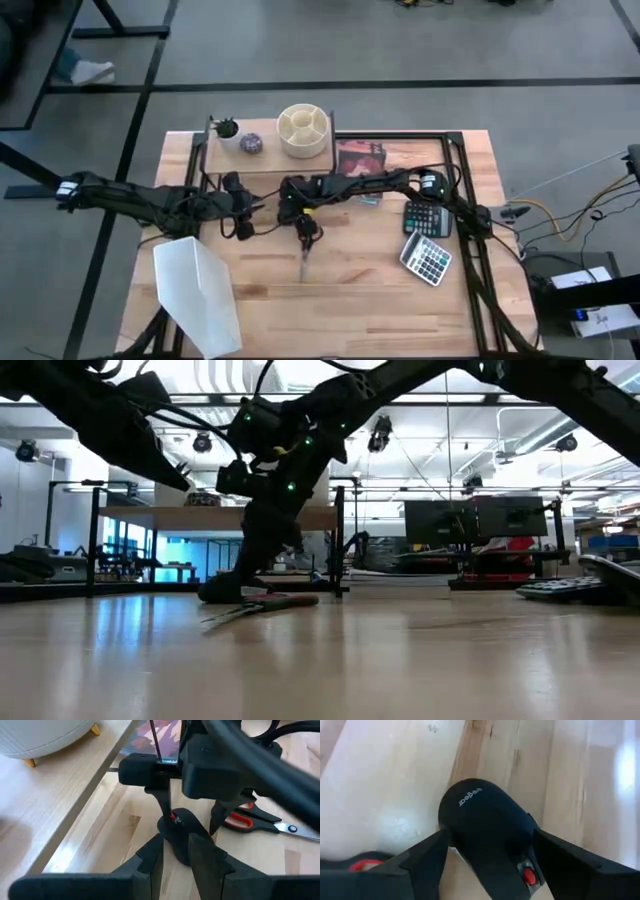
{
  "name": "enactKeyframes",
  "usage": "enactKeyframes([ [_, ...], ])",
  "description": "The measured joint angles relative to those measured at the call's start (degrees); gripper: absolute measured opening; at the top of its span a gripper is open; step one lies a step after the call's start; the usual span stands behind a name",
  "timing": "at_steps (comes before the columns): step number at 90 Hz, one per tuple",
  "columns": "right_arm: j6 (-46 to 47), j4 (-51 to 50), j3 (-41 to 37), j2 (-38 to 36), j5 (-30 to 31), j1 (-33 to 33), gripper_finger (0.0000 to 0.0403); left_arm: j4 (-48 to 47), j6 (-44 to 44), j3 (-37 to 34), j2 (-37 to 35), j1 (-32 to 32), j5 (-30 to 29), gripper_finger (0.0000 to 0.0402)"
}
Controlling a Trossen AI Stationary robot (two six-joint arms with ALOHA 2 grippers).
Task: Stock shelves
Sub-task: Adjust the black mouse under the shelf
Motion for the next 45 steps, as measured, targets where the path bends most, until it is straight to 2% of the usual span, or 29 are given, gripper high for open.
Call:
enactKeyframes([
  [9, -0.6, 0.3, -0.3, 0.2, 0.1, 0.8, 0.0260, 0.0, 0.0, 0.0, 0.0, 0.0, 0.0, 0.0075],
  [16, 3.3, 0.8, -0.2, 0.6, 1.0, 1.2, 0.0259, 0.0, -0.2, 0.0, 0.0, 0.0, 0.0, 0.0075],
  [27, 14.3, 1.3, -0.1, 0.8, 1.9, 1.5, 0.0262, -0.1, -0.3, 0.0, 0.0, 0.0, 0.0, 0.0075],
  [38, 32.3, 0.6, -0.1, 0.5, 8.9, 2.3, 0.0262, -0.1, -0.3, 0.0, 0.0, 0.0, 0.0, 0.0075],
  [45, 35.9, 0.4, 0.0, 0.2, 8.5, 2.6, 0.0257, -0.1, -0.3, 0.0, 0.0, 0.0, 0.0, 0.0075],
])
